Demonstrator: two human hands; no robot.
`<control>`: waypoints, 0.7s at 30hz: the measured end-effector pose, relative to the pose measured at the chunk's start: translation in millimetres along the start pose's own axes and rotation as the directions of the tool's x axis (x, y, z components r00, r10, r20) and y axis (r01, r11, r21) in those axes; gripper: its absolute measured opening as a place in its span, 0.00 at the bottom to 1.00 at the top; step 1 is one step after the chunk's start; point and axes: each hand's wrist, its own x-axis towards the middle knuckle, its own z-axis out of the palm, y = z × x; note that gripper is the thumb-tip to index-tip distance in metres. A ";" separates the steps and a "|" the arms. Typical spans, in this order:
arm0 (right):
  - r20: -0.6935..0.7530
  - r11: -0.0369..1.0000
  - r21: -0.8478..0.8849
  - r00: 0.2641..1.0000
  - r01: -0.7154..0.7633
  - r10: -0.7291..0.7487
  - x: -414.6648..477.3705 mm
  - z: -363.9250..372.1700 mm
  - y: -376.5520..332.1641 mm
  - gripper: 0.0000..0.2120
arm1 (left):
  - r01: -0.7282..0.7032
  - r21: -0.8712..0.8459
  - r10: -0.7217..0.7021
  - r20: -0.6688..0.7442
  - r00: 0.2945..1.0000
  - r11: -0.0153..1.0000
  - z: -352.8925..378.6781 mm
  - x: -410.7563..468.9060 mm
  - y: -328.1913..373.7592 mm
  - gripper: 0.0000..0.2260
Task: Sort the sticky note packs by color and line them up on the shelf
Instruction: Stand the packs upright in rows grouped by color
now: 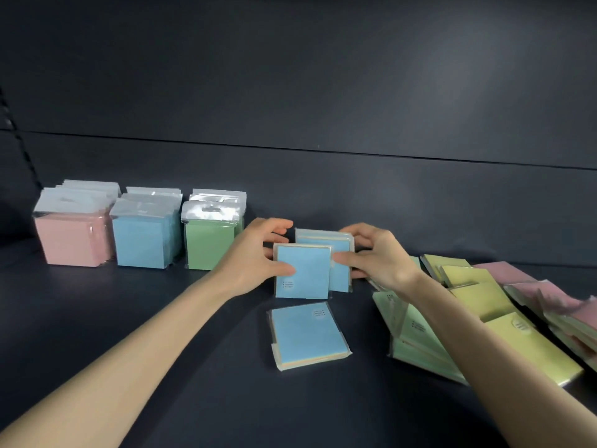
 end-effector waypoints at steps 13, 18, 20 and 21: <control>0.206 0.974 -0.221 0.979 0.046 0.001 -9.2 12.2 -6.9 0.27 | -0.006 0.043 0.005 0.026 1.000 0.999 5.1 -2.6 -7.2 0.30; 0.232 0.981 -0.193 0.972 0.008 0.038 -8.6 18.9 -7.8 0.39 | 0.003 0.009 -0.004 0.121 0.993 1.000 6.7 -5.1 -4.3 0.22; 0.240 0.987 -0.160 0.969 -0.014 0.052 -7.1 21.5 -7.0 0.41 | 0.025 -0.001 -0.025 0.175 0.984 1.000 10.1 -7.4 -2.2 0.25; 0.238 0.990 -0.137 0.970 -0.024 0.057 -6.0 22.6 -6.6 0.42 | 0.035 0.006 -0.036 0.196 0.980 0.999 11.4 -8.1 -1.5 0.27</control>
